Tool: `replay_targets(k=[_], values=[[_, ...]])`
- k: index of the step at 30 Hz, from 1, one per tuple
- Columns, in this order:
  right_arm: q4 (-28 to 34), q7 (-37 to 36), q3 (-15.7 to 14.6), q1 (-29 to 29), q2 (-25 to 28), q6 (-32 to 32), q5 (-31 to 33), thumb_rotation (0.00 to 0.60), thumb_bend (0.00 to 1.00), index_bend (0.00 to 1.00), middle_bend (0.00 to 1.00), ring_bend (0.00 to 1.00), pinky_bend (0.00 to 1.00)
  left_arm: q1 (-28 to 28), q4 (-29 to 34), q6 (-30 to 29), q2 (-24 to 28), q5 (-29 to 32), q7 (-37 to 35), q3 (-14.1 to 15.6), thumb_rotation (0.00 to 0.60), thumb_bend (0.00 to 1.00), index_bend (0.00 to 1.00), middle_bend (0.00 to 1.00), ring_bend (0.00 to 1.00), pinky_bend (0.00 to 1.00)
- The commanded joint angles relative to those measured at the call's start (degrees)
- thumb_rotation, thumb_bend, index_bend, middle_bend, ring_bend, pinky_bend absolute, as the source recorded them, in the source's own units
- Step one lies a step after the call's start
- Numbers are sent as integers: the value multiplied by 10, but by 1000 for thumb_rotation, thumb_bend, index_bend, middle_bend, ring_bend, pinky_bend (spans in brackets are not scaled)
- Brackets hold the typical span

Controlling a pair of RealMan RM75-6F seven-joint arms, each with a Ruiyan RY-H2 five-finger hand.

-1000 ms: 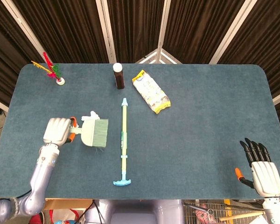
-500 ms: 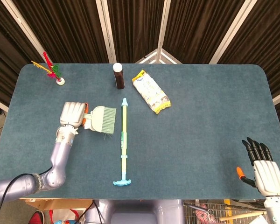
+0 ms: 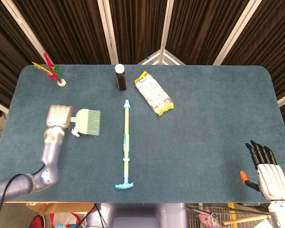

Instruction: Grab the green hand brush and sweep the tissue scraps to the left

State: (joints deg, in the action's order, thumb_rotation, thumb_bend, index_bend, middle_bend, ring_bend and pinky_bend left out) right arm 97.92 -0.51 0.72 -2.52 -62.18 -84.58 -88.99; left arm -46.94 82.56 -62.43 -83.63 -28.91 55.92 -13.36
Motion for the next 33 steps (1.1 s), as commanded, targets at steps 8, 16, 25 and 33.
replay_targets(k=[8,16,25,33], values=[[6,10,-3,2,-1,-5,-9,600,375,0,0,0,0,83,17,-5,173,-17,-47,60,600,739,819,1000,1000,1000],[4,16,-2,1,-4,-6,-9,600,376,0,0,0,0,94,54,-9,214,-83,-174,11,600,739,819,1000,1000,1000],[0,11,-1,3,-2,-7,-5,600,376,0,0,0,0,71,124,-24,135,-144,-171,26,600,737,815,1000,1000,1000],[-1,10,-1,4,-1,-9,-6,600,376,0,0,0,0,94,192,-63,62,-213,-180,76,600,719,788,1000,1000,1000]])
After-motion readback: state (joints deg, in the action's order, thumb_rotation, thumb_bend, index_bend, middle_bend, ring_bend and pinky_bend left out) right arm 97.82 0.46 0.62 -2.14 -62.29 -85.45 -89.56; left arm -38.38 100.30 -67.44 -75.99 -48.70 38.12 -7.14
